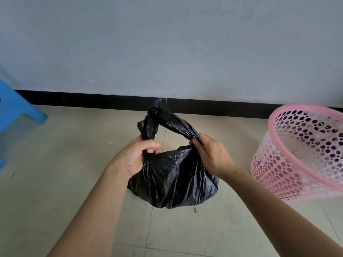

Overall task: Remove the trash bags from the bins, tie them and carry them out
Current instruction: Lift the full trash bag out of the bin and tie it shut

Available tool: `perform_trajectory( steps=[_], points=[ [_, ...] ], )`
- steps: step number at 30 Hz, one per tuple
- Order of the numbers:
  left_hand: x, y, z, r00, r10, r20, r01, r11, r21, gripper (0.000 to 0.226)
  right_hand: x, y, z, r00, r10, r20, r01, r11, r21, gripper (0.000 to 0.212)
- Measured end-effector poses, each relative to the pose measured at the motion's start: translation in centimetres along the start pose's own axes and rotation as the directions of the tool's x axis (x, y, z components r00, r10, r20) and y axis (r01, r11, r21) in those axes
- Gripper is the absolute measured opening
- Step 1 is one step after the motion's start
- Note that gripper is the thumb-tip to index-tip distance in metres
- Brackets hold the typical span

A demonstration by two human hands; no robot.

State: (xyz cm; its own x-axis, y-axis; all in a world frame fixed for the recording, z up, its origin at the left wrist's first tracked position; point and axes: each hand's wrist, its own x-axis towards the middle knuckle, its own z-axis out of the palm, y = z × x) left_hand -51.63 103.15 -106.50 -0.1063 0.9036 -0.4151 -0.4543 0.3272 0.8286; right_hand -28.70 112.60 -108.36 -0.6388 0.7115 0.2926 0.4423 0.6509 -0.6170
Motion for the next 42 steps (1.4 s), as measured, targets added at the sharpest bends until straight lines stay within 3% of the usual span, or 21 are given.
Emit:
perform_trajectory(
  steps=[5,9,11,14,16,17,18,21,25,28,31,34,37,39,40,42],
  points=[
    [-1.1,-0.4,0.5,0.986,-0.057,0.156,0.023,0.977,0.212,0.024,0.0,-0.6,0.3,0.967,-0.132,0.217,0.170,0.971,-0.167,0.024],
    [-1.6,-0.1,2.6,0.995,-0.087,0.047,0.067,0.942,0.329,0.038,-0.2,-0.7,1.2,0.947,-0.120,0.297,0.209,0.934,-0.289,0.035],
    [-1.5,-0.1,3.0,0.998,-0.057,0.008,0.052,0.961,0.273,0.043,0.0,-0.7,1.0,0.945,-0.044,0.326,0.130,0.960,-0.249,0.033],
    [-1.3,-0.5,3.0,0.998,-0.037,0.056,0.026,0.983,0.180,0.049,0.6,-0.2,-0.1,0.878,0.182,0.442,-0.192,0.981,-0.021,0.026],
    [-1.3,-0.6,3.0,0.996,-0.044,0.084,0.030,0.987,0.157,0.049,0.9,-0.5,-1.3,0.814,0.268,0.514,-0.408,0.895,0.179,0.081],
    [-1.2,-0.6,3.1,0.994,-0.047,0.096,0.030,0.986,0.166,0.049,0.9,-0.7,-1.6,0.818,0.285,0.500,-0.469,0.833,0.293,0.103],
    [-1.2,-0.4,3.3,0.993,-0.050,0.106,0.030,0.982,0.186,0.049,1.1,-1.2,-1.9,0.843,0.284,0.458,-0.482,0.775,0.407,0.111],
    [-0.9,-0.4,3.9,0.991,-0.051,0.120,0.018,0.966,0.258,0.049,2.5,-3.4,-3.3,0.901,0.332,0.277,-0.432,0.665,0.609,0.095],
    [-0.7,-0.6,4.2,0.983,-0.050,0.177,-0.011,0.944,0.328,0.044,4.6,-5.3,-4.3,0.910,0.398,0.118,-0.336,0.538,0.773,0.026],
    [-0.6,-0.7,3.9,0.972,0.027,0.235,-0.047,0.996,0.079,0.038,5.0,-5.4,-4.7,0.911,0.411,0.025,-0.207,0.404,0.891,0.022],
    [-0.3,-0.4,3.4,0.964,0.040,0.263,-0.024,0.998,-0.064,0.048,4.3,-5.0,-4.8,0.917,0.392,0.074,-0.151,0.168,0.974,0.020],
    [-0.2,-0.5,3.2,0.966,0.065,0.248,-0.022,0.984,-0.175,0.053,3.2,-4.3,-4.5,0.883,0.444,0.155,-0.184,0.023,0.983,0.019],
    [-0.1,-0.6,3.2,0.972,0.189,0.143,-0.115,0.903,-0.414,0.038,2.1,-3.3,-3.1,0.827,0.423,0.370,-0.462,0.137,0.876,0.018],
    [-0.1,-0.6,3.3,0.974,0.191,0.117,-0.109,0.860,-0.498,0.030,1.2,-2.7,-1.9,0.717,0.391,0.577,-0.686,0.249,0.684,0.022],
    [-0.2,-0.8,3.4,0.976,0.177,0.126,-0.090,0.858,-0.506,0.029,0.9,-2.5,-1.4,0.670,0.387,0.634,-0.740,0.280,0.611,0.025],
    [-0.3,-1.0,3.3,0.976,0.158,0.148,-0.070,0.877,-0.476,0.033,0.7,-2.0,-1.3,0.646,0.402,0.649,-0.763,0.328,0.557,0.026]
  ],
)
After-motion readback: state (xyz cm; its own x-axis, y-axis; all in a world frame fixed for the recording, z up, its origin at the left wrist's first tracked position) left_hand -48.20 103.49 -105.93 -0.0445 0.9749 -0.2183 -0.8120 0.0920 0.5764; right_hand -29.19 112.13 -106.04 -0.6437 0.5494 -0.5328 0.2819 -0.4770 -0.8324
